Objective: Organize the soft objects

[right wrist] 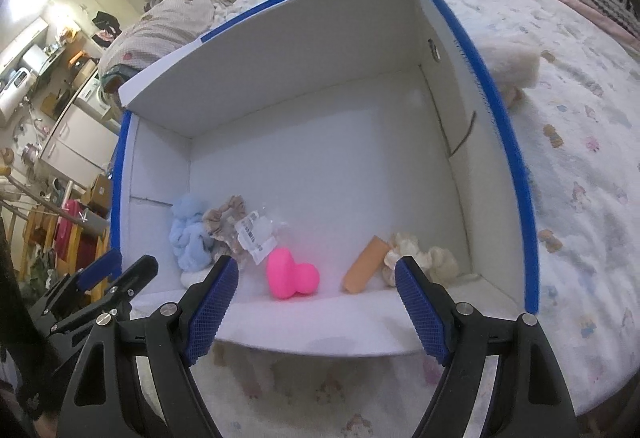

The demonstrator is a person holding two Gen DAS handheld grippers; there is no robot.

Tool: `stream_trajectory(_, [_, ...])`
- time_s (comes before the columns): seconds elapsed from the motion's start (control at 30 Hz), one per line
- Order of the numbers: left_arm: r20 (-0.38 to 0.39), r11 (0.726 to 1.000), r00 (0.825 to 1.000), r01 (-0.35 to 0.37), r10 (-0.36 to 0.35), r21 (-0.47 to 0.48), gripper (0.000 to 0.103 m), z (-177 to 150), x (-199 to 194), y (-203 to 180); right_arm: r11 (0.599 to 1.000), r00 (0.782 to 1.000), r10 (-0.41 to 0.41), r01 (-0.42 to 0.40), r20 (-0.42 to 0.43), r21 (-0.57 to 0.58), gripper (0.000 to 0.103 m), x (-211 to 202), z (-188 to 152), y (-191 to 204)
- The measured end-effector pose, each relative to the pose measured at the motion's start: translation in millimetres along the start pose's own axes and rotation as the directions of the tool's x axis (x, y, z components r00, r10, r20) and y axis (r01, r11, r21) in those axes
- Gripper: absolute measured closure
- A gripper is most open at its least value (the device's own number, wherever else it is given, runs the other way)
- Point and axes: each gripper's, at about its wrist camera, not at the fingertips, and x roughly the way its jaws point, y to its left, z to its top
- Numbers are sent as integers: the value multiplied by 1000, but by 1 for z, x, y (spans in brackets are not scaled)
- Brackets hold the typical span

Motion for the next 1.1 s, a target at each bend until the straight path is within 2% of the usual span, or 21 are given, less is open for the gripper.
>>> stream_trajectory(0.53, [-13, 998, 1000, -10, 9, -64, 43, -40, -27, 20, 997, 997, -42, 47, 68, -66, 18, -29, -33, 11])
stream_trajectory(0.6, [-18, 997, 1000, -11, 10, -73, 43, -45, -29, 23, 998, 997, -30, 34, 69, -57, 18, -32, -39, 11])
stream_trajectory(0.93, [-35, 991, 999, -26, 22, -128, 43, -59, -30, 45, 1000, 1000, -24, 24, -8, -13, 18, -23, -61, -6])
stream_trajectory(1.1, [-55, 989, 998, -32, 24, -147, 43, -64, -26, 56, 999, 993, -2, 7, -115, 36, 18, 4, -63, -8])
